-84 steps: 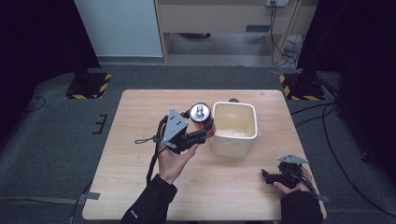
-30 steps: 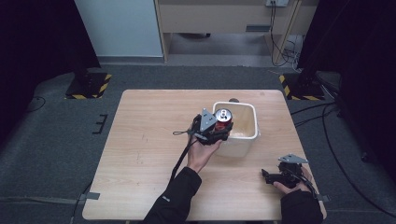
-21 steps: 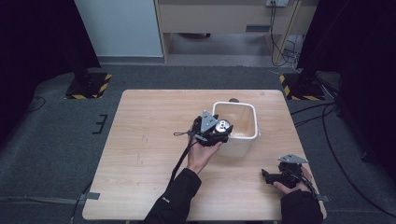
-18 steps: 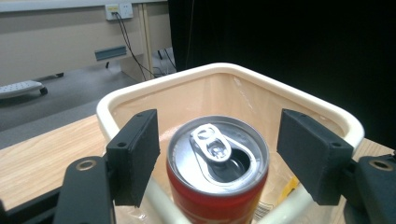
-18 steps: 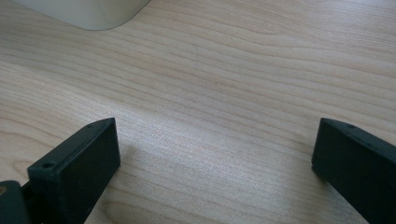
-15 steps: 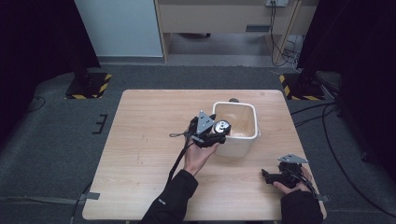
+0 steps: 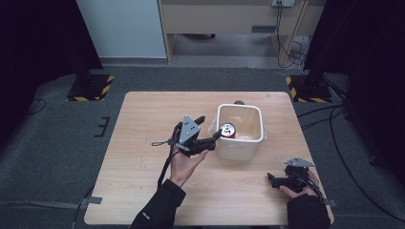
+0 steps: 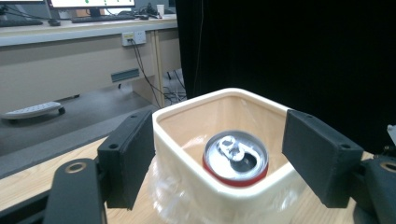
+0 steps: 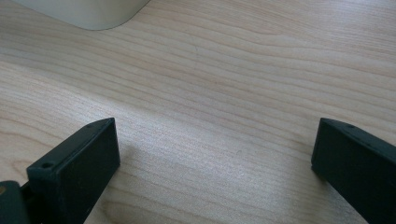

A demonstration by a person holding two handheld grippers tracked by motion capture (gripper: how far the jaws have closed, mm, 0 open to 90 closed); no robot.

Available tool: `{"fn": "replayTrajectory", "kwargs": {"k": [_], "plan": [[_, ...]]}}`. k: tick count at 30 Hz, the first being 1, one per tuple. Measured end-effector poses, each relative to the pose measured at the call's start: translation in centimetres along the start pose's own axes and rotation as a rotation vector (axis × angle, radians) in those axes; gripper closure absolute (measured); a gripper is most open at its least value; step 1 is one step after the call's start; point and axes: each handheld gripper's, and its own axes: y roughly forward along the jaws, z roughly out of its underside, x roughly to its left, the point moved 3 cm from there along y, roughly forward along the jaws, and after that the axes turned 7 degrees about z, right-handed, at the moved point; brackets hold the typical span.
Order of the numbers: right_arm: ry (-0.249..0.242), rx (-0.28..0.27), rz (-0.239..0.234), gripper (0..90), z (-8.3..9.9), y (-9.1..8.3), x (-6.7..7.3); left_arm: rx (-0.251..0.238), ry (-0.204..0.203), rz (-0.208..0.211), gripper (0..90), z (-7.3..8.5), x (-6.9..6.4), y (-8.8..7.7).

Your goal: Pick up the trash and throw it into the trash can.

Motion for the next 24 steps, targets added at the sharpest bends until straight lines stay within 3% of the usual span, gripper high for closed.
{"fn": "replayTrajectory", "kwargs": {"k": [12,24], "plan": [[-0.001,0.000,0.000,1.2,0.0,0.0,0.0,0.071,-0.018,-0.048,20.5,4.1,1.0,-4.2],[-0.001,0.000,0.000,1.2,0.0,0.0,0.0,0.184,-0.044,-0.064,17.8,9.5,1.7,-7.6]]}}
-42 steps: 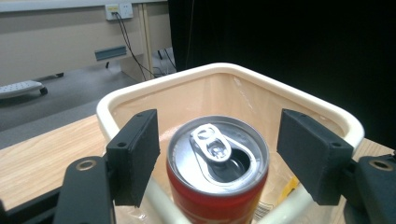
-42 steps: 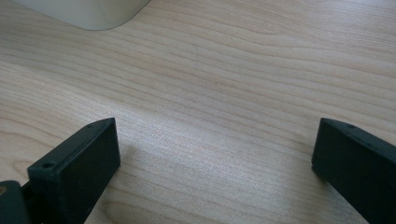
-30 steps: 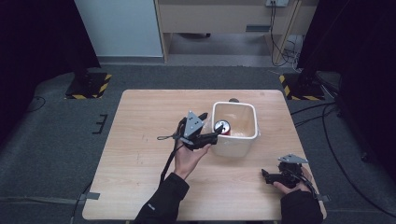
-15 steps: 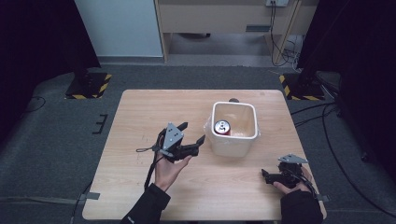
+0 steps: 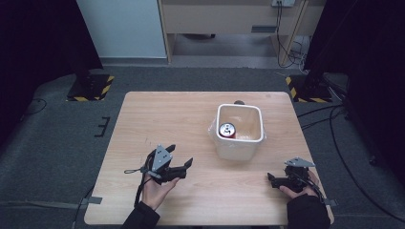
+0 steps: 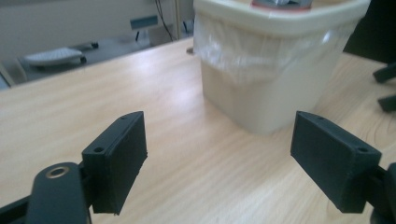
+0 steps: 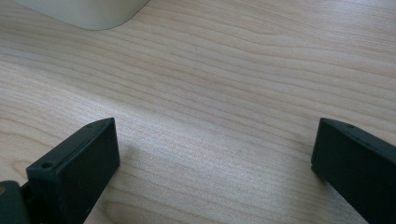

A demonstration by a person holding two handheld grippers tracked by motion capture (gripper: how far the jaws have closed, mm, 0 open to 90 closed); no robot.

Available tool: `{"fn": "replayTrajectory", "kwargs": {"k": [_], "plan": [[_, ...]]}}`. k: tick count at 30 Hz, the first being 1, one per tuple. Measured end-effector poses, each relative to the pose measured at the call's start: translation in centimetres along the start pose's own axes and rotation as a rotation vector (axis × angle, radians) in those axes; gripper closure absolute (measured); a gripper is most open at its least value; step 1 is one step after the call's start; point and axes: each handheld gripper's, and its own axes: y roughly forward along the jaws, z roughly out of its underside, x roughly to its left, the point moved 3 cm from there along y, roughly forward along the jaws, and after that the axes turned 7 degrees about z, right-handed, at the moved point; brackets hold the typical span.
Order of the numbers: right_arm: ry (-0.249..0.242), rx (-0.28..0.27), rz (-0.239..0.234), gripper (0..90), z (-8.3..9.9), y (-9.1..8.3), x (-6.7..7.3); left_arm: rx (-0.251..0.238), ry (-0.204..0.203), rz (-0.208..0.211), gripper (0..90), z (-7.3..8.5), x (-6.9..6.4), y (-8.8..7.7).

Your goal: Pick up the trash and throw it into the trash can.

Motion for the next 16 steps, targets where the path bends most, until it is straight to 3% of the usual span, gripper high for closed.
{"fn": "replayTrajectory", "kwargs": {"k": [7,9,11,16], "plan": [[-0.002,0.000,0.000,1.3,0.0,0.0,0.0,0.105,-0.054,-0.042,15.2,3.5,1.2,-1.4],[-0.002,-0.001,0.002,1.3,0.0,0.0,0.0,0.127,-0.061,-0.054,14.4,4.4,1.7,-2.0],[-0.002,0.000,0.004,1.3,0.0,0.0,0.0,0.162,-0.052,-0.091,14.2,5.4,2.6,-2.8],[-0.001,0.001,0.004,1.3,0.0,0.0,0.0,0.191,-0.143,-0.161,12.8,7.5,4.5,-5.1]]}}
